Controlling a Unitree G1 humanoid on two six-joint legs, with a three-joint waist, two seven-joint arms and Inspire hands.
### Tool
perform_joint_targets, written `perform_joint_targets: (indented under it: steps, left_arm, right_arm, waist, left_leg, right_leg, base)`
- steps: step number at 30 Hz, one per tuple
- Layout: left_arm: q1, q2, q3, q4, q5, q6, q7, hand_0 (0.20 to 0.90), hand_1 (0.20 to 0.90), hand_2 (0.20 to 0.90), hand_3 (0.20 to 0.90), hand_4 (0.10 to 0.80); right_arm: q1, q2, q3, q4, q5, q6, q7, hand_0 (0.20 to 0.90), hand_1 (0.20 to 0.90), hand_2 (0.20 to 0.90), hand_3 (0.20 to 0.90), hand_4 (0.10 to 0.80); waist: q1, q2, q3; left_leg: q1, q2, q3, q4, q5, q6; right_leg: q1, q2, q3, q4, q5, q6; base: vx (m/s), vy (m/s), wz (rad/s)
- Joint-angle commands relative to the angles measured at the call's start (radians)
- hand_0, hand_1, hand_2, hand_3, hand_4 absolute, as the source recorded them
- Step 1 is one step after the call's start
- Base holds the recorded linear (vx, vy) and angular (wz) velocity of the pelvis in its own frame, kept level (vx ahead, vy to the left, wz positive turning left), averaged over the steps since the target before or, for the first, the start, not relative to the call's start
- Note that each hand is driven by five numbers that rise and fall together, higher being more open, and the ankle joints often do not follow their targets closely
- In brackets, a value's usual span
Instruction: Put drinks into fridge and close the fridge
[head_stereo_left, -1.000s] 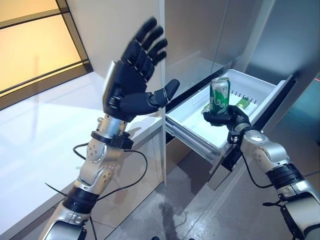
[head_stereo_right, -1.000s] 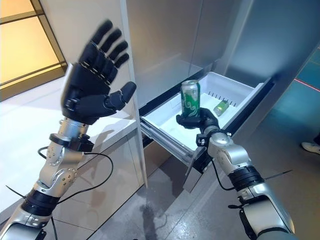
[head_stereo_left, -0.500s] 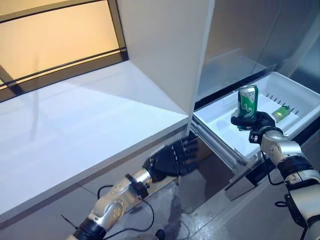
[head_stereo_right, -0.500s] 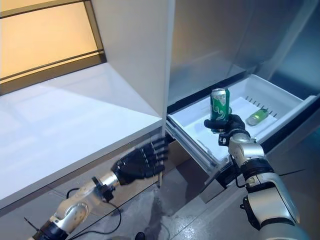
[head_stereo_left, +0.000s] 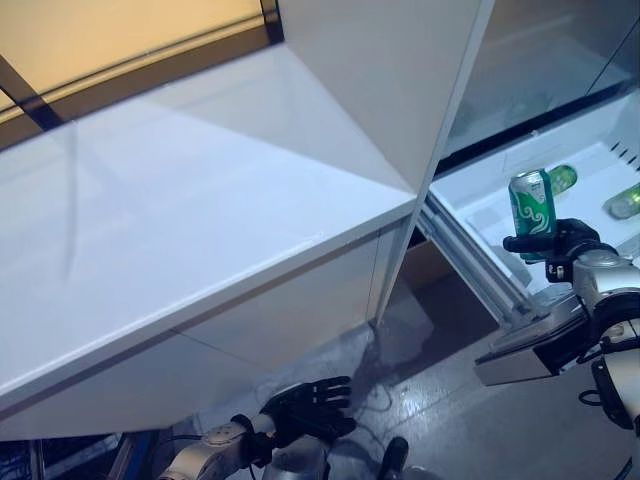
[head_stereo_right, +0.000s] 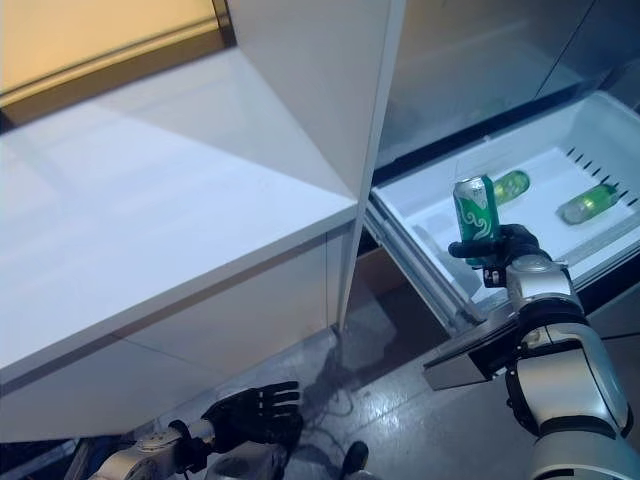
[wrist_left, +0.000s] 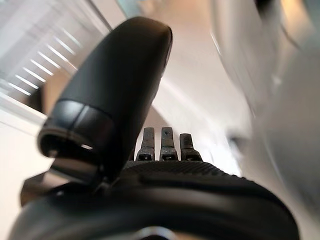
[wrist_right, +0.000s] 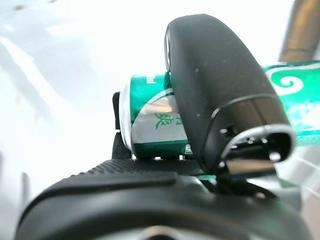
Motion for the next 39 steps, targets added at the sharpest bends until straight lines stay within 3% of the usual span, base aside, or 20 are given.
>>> perform_joint_targets:
  steps: [1,7,14,22,24,31,35,36,37,38,39]
  left_arm:
    - [-0.009,0.000,0.060,0.010,0.119,-0.115,0.097,0.900,0.900,0.900,0.900,0.800]
    - [-0.026,-0.029,0.124,0.200,0.340,-0.141,0.183,0.900,0.900,0.900,0.900,0.800]
    - [-0.049,-0.023,0.148,0.287,0.427,-0.132,0.201,0.900,0.900,0.900,0.900,0.800]
    - [-0.091,-0.022,0.184,0.333,0.429,-0.112,0.205,0.900,0.900,0.900,0.900,0.800]
    - [-0.101,-0.020,0.182,0.325,0.421,-0.112,0.206,0.900,0.900,0.900,0.900,0.800]
    - [-0.115,-0.012,0.171,0.296,0.423,-0.111,0.200,0.900,0.900,0.900,0.900,0.800]
    - [-0.114,-0.005,0.155,0.289,0.446,-0.118,0.196,0.900,0.900,0.900,0.900,0.800]
    - [-0.114,-0.006,0.153,0.291,0.451,-0.119,0.194,0.900,0.900,0.900,0.900,0.800]
    - [-0.115,-0.007,0.152,0.295,0.456,-0.118,0.193,0.900,0.900,0.900,0.900,0.800]
    - [-0.114,-0.007,0.150,0.297,0.458,-0.119,0.193,0.900,0.900,0.900,0.900,0.800]
    - [-0.113,-0.008,0.150,0.301,0.460,-0.120,0.194,0.900,0.900,0.900,0.900,0.800]
  right_arm:
    - [-0.154,-0.167,0.016,-0.095,-0.055,-0.063,0.019,0.300,0.300,0.300,0.200,0.100]
    - [-0.145,-0.176,0.027,-0.101,-0.109,-0.037,0.058,0.300,0.300,0.300,0.200,0.100]
    - [-0.159,-0.172,0.049,-0.097,-0.144,-0.024,0.072,0.300,0.300,0.300,0.200,0.100]
    - [-0.181,-0.155,0.095,-0.108,-0.259,0.017,0.103,0.300,0.300,0.300,0.200,0.100]
    - [-0.190,-0.153,0.110,-0.101,-0.303,0.029,0.116,0.326,0.326,0.326,0.230,0.130]
    - [-0.233,-0.174,0.209,-0.070,-0.575,0.009,0.181,0.300,0.300,0.300,0.200,0.100]
    - [-0.251,-0.175,0.241,-0.069,-0.570,0.046,0.227,0.300,0.300,0.300,0.200,0.100]
    - [-0.251,-0.175,0.239,-0.057,-0.563,0.044,0.233,0.316,0.316,0.316,0.219,0.119]
    - [-0.251,-0.174,0.236,-0.043,-0.557,0.041,0.239,0.469,0.469,0.469,0.398,0.298]
    - [-0.249,-0.171,0.232,-0.031,-0.544,0.042,0.242,0.832,0.832,0.832,0.820,0.720]
    - [-0.247,-0.167,0.227,-0.020,-0.530,0.042,0.245,0.900,0.900,0.900,0.900,0.800]
  waist:
    - [0.023,-0.039,-0.041]
    - [0.024,-0.049,0.016]
    - [0.021,-0.042,0.056]
    - [0.012,-0.035,0.081]
    - [0.012,-0.033,0.084]
    - [0.020,-0.035,0.084]
    - [0.028,-0.032,0.078]
    - [0.030,-0.031,0.076]
    - [0.032,-0.030,0.073]
    - [0.034,-0.029,0.072]
    - [0.035,-0.028,0.070]
  left_leg:
    - [-0.050,0.006,0.079,0.098,-0.079,-0.028]
    - [-0.094,0.011,0.091,0.113,-0.077,-0.025]
    - [-0.138,0.012,0.100,0.134,-0.079,-0.018]
    - [-0.172,0.007,0.106,0.159,-0.082,-0.012]
    - [-0.175,0.007,0.107,0.160,-0.080,-0.012]
    - [-0.174,0.008,0.107,0.161,-0.078,-0.013]
    - [-0.170,0.009,0.100,0.163,-0.075,-0.016]
    - [-0.168,0.009,0.098,0.162,-0.075,-0.017]
    - [-0.166,0.008,0.095,0.162,-0.076,-0.017]
    - [-0.165,0.007,0.092,0.164,-0.077,-0.016]
    - [-0.164,0.006,0.090,0.164,-0.077,-0.017]
  right_leg:
    - [-0.103,0.032,0.083,0.190,-0.096,-0.022]
    - [-0.153,0.034,0.088,0.206,-0.088,-0.022]
    - [-0.210,0.035,0.096,0.238,-0.086,-0.024]
    - [-0.256,0.037,0.108,0.271,-0.085,-0.025]
    - [-0.259,0.037,0.108,0.274,-0.084,-0.025]
    - [-0.251,0.038,0.098,0.277,-0.087,-0.026]
    - [-0.240,0.036,0.086,0.286,-0.096,-0.031]
    - [-0.237,0.035,0.084,0.287,-0.098,-0.032]
    - [-0.233,0.034,0.081,0.287,-0.101,-0.033]
    - [-0.230,0.033,0.080,0.288,-0.102,-0.034]
    - [-0.228,0.033,0.079,0.288,-0.103,-0.035]
  base:
    - [-0.069,-0.053,0.00]
    - [-0.046,-0.037,-0.01]
    - [-0.041,-0.014,-0.04]
    - [-0.026,-0.015,-0.07]
    - [-0.029,-0.024,-0.06]
    - [-0.015,-0.032,-0.01]
    - [-0.011,-0.030,-0.01]
    - [0.000,0.000,0.00]
    - [0.000,0.000,0.00]
    - [0.000,0.000,0.00]
    - [0.000,0.000,0.00]
